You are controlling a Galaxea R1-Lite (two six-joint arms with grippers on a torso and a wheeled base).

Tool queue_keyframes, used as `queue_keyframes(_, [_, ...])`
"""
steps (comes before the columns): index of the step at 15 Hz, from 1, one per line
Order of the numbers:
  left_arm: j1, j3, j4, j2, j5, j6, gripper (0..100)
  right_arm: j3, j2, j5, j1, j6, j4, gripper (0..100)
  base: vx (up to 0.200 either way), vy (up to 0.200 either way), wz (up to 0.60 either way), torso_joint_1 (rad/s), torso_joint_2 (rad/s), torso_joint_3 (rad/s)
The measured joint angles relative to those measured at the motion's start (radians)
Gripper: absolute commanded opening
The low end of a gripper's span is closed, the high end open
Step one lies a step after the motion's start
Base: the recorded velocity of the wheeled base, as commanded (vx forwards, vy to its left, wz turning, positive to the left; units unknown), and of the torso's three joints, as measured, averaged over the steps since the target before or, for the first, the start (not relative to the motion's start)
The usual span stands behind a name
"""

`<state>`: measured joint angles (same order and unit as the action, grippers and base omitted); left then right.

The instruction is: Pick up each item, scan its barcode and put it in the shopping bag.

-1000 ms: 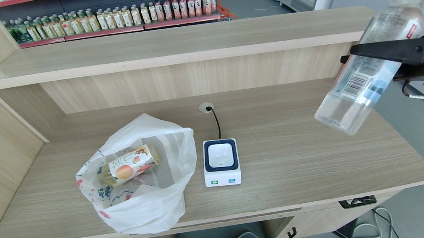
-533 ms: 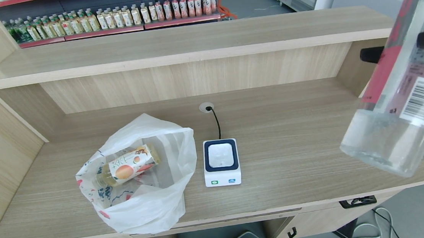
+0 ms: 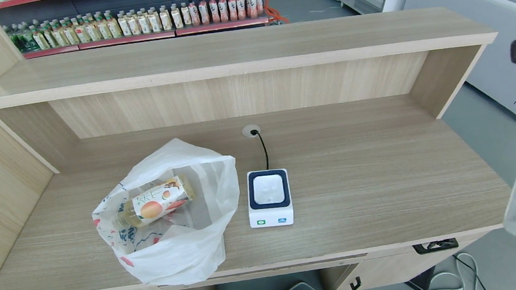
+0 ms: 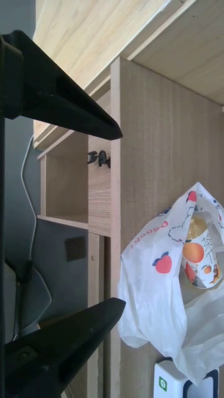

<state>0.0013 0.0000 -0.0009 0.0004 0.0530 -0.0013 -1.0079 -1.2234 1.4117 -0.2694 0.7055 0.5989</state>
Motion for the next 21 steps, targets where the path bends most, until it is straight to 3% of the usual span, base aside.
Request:
queue_keyframes(6, [0.000,0.000,0.000,0.000,0.000,0.000,100,0.118,0.075,0.043,0.000,-0.001,-0.005,0,0.000,0.000,0.00,0.000,0.00,0.000])
queue_keyframes(21, [0.000,0.000,0.000,0.000,0.000,0.000,100,0.164,0.119,0.044,0.000,-0.001,-0.012,0,0.000,0.000,0.00,0.000,0.00,0.000])
